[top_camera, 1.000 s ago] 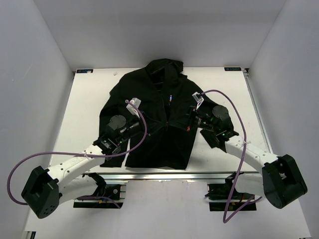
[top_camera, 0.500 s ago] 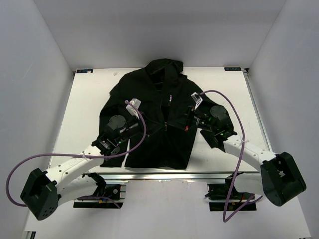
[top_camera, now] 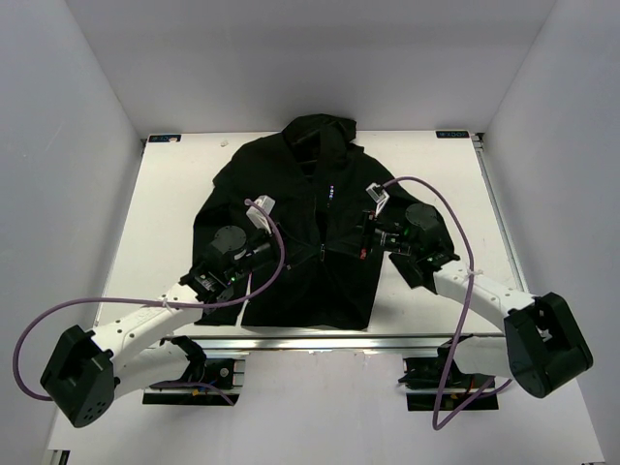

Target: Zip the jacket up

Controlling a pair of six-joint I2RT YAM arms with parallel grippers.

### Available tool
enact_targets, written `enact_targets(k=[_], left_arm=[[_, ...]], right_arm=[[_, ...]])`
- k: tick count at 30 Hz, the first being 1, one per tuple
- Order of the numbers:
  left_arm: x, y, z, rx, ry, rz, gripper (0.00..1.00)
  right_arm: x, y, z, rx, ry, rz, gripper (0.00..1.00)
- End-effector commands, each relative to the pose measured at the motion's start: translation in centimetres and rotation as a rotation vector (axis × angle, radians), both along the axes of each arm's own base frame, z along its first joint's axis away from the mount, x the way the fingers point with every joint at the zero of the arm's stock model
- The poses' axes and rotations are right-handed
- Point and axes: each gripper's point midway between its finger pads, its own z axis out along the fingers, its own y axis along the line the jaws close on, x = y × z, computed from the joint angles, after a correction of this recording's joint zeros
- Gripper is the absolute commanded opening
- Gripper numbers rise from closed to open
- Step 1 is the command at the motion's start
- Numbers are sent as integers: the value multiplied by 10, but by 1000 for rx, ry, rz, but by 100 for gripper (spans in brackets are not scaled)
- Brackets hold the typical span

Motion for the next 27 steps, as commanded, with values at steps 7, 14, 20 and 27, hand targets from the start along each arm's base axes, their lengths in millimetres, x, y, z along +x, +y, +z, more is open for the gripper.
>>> enact_targets(k=[7,14,20,27], left_arm=[[-10,-4,-8,-38,93,-28,0],[-10,-5,-7,-53,105,-18,0],[-9,-5,-10,-37,131,-15,0],[-10,-7,-13,-29,153,-22,0]], right_arm=[[5,-16,-8,-104,-69,-85,40],[-7,-33,-12,-211,-148,-96,53],[-5,-46,25,-309,-420,-112,58],[-24,-26,45,-467,-726,-66,65]])
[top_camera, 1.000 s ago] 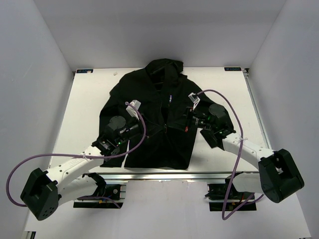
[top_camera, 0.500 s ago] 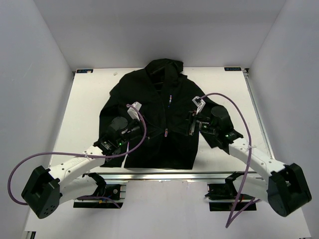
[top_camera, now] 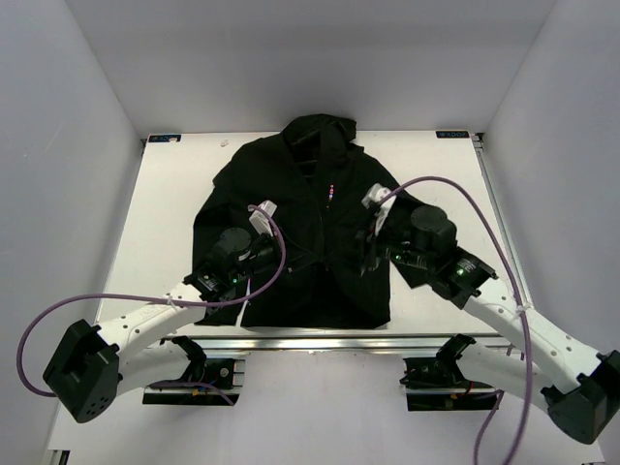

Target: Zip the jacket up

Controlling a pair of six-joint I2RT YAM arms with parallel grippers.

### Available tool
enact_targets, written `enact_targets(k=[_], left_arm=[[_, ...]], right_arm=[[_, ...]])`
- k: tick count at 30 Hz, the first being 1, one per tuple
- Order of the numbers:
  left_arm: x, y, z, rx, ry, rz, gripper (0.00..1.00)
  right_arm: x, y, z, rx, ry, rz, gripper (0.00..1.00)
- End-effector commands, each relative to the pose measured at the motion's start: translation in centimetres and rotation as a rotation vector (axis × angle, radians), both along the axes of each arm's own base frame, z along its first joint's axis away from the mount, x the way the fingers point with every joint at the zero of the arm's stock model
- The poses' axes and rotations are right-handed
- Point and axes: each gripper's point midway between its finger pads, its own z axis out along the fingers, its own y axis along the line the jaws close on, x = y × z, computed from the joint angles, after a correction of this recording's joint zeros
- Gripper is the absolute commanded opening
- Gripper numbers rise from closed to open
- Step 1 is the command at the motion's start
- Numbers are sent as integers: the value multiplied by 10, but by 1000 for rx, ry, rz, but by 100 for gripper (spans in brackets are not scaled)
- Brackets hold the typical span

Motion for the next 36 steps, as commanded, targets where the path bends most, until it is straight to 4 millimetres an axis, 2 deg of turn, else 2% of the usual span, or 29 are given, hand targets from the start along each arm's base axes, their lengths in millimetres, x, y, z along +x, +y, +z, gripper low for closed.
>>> enact_targets(k=[1,6,10,15,22,25,27,30,31,34,36], left_arm=[[-3,-3,10,-12,-6,-22,0],[-4,-4,7,1,11,-25,0],[-4,-4,5,0,19,-27,0],[-5,-4,4,-1,25,-32,0],[-7,-4,3,1,30,-40,0],[-8,-4,2,3,31,-43,0],[-8,-5,2,3,27,-46,0],[-8,-5,3,4,25,-50,0],[-7,-5,3,6,25,-49,0],[-8,-5,1,11,28,-54,0],[-8,-5,1,11,29,-57,0]], right_arm=[[-3,-1,-1,-177,-213,-18,68],[-13,6,-10,-272,-302,-46,70],[-21,14,-27,-401,-343,-61,69],[-21,25,-33,-443,-372,-71,69],[-12,24,-45,-500,-373,-116,65],[-11,22,-46,-499,-371,-134,53],[-9,21,-47,-504,-373,-147,51],[-9,22,-49,-510,-369,-146,43],[-9,22,-49,-510,-369,-144,39],[-7,22,-47,-507,-370,-153,17],[-6,21,-47,-507,-369,-164,9]])
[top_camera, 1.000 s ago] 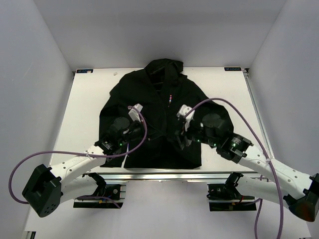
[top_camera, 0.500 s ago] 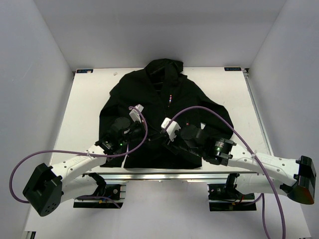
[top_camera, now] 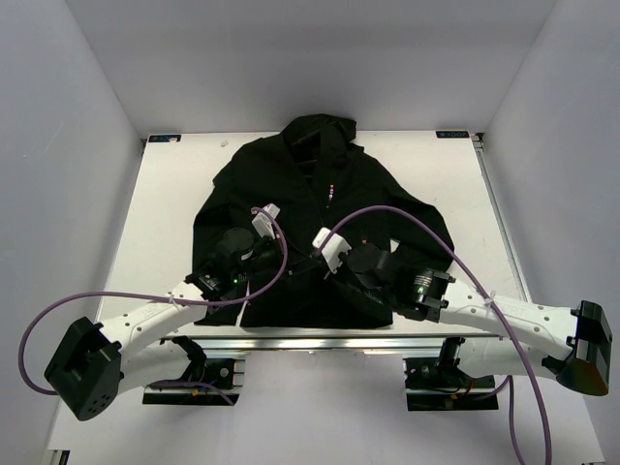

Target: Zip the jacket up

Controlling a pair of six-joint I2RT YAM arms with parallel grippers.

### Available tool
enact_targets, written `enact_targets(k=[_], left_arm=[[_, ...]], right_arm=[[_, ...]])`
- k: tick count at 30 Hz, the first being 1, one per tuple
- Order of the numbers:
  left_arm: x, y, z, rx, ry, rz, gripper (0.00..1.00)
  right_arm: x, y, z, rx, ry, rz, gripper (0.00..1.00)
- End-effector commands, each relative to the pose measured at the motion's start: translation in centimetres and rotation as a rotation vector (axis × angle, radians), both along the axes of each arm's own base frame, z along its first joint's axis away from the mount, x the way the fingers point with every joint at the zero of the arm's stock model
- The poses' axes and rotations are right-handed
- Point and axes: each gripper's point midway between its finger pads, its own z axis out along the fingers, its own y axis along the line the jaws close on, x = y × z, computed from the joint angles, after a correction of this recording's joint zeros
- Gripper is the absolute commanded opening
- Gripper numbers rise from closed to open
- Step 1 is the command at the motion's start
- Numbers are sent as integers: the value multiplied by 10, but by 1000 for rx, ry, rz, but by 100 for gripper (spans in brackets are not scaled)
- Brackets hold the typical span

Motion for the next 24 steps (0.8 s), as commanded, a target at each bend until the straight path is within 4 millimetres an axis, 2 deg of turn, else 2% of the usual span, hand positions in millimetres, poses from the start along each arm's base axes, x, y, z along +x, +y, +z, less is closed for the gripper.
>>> enact_targets(k=[1,4,12,15,20,22,24], left_arm=[[-2,-5,16,-23,-30,-30,0],[-3,-5,17,-18,-34,-36,0],[-3,-3,17,-9,-35,-31,0],[-4,-3,19,-9,-39,-35,0],[-4,-4,20,-9,-40,-39,0],[-3,-4,21,-9,-45,-40,0],[-4,-4,20,-6,-45,-42,0]], right_arm=[[8,6,22,58,-40,-33,6],[8,9,21,56,-36,-27,0],[-2,18,15,55,1,41,0],[-3,20,11,50,11,48,13],[-4,20,0,10,35,49,16],[-3,20,-1,6,34,45,21],[-3,20,-3,1,36,41,19]])
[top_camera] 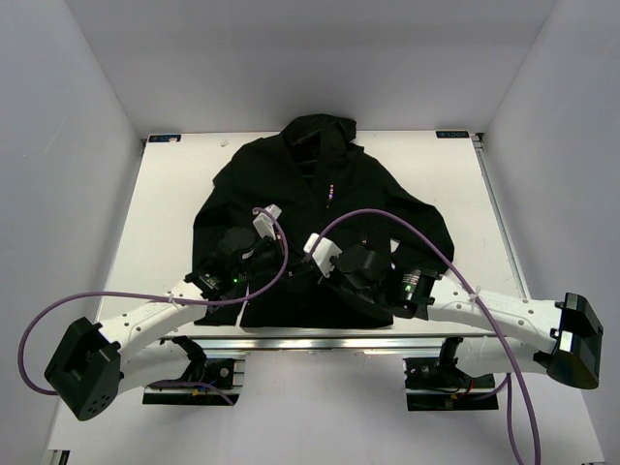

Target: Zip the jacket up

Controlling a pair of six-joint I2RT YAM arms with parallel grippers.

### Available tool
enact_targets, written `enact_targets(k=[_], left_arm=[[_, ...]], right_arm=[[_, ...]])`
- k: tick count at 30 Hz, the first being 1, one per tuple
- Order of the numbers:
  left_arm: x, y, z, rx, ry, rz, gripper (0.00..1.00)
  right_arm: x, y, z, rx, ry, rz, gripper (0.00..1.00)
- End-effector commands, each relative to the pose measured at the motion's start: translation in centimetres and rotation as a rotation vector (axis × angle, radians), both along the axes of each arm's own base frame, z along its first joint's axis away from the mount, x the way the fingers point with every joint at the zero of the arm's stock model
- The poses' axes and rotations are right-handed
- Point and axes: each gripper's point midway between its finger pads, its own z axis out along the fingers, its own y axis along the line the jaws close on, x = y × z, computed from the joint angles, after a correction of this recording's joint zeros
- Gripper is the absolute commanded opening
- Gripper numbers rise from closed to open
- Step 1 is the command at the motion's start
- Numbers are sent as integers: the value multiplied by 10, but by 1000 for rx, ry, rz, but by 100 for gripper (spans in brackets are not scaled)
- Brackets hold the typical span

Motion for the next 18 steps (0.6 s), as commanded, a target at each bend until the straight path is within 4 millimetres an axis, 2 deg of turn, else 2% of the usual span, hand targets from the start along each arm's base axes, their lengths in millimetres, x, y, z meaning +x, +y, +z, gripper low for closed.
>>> enact_targets(k=[1,6,14,18], left_arm=[[-1,-6,27,-40,-61,-31,0],[-1,-6,27,-38,-64,-33,0],[-3,-3,24,-5,-56,-41,0],[-6,-4,22,17,-46,-66,0]], right_arm=[[3,10,22,58,-18,-5,19],[5,8,25,73,-32,-20,0],[22,2,37,104,-98,-117,0],[38,-4,41,90,-149,-216,0]])
